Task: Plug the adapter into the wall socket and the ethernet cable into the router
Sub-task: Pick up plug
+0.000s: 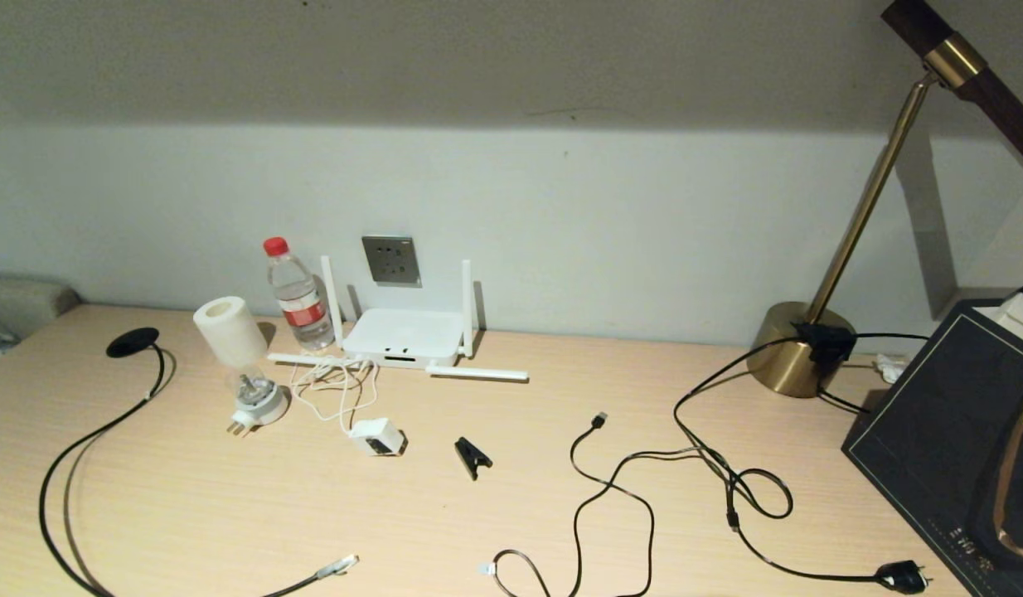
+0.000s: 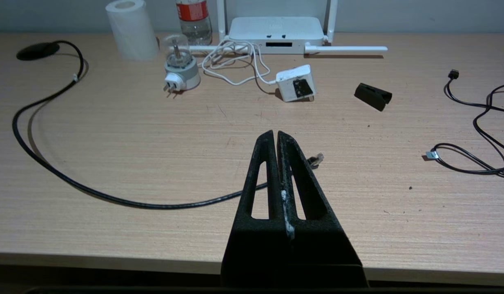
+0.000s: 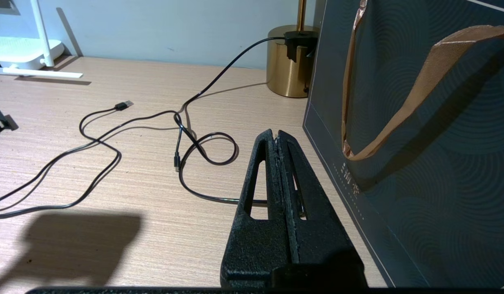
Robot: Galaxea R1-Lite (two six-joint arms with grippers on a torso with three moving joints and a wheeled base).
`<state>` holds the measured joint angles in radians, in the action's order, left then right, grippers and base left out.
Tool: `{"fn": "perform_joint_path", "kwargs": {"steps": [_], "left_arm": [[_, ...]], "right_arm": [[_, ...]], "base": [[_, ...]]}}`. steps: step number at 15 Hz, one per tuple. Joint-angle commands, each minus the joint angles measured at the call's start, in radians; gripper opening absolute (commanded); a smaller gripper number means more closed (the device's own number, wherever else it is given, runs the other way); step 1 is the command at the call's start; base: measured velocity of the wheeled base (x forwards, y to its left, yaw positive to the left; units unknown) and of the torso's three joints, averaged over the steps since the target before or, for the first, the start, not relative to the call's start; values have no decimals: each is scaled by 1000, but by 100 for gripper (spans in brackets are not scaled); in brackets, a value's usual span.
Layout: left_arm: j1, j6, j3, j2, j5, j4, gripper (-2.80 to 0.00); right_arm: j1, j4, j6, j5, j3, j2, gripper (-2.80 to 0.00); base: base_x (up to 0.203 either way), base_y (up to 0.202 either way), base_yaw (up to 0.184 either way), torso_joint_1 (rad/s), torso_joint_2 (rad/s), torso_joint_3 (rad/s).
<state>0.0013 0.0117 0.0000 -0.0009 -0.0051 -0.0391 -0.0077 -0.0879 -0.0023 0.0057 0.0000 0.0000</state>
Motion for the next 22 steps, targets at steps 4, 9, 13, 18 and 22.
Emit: {"fn": "perform_joint_path", "kwargs": {"steps": [4,9,13,18,22], "left_arm": [[-3,11,-189,118,-77,-4,-280],[-12,11,-420,720,-166,-230,-280],[-15,95,-598,1134,-278,-375,-280],[-29,674,-656,1444,-510,-386,0],[-34,1125,-878,1690,-584,-197,0]], "right_arm": [[0,-1,-2,0,35,0,-280],[0,-1,-2,0,35,0,-280],[0,-1,-2,2,35,0,-280],[0,-1,-2,0,35,0,-280],[0,-1,-2,1,35,0,-280]], "base": [[0,0,0,0,0,0],[0,0,0,0,0,0],[0,0,0,0,0,0],[0,0,0,0,0,0],[0,0,0,0,0,0]]}}
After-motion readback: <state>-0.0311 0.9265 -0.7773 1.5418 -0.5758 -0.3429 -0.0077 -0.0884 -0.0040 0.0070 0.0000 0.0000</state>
